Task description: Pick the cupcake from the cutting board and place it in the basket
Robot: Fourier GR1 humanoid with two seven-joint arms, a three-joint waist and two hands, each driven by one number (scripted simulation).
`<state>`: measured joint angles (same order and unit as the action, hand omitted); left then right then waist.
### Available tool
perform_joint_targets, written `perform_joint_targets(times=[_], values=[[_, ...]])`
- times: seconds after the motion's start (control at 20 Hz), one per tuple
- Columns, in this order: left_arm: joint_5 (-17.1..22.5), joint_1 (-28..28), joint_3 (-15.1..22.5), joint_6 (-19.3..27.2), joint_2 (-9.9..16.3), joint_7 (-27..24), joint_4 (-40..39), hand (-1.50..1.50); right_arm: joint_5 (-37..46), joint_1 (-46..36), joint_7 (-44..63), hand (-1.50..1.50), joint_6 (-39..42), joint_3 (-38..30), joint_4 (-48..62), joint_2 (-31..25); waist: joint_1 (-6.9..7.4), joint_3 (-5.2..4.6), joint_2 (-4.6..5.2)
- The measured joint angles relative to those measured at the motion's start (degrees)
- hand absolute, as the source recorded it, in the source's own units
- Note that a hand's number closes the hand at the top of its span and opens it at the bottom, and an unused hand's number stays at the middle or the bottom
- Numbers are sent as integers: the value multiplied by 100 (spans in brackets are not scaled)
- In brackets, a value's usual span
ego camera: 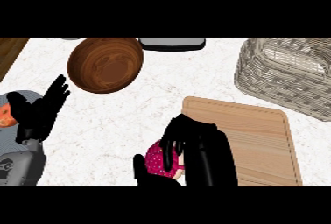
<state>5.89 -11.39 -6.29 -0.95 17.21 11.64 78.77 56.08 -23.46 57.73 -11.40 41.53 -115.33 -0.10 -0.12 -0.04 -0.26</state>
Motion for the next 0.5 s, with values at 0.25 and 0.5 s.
perform_joint_targets(times=[0.25,0.5], values=[[-30,9,-10,-33,0,38,45,0,-21,-828,233,150,621,-887,-146,-12,15,-1,11],[7,-38,-72,-80,14,100,87,0,-124,-1737,271,150,1016,-1845,178,-21,28,-1,17]])
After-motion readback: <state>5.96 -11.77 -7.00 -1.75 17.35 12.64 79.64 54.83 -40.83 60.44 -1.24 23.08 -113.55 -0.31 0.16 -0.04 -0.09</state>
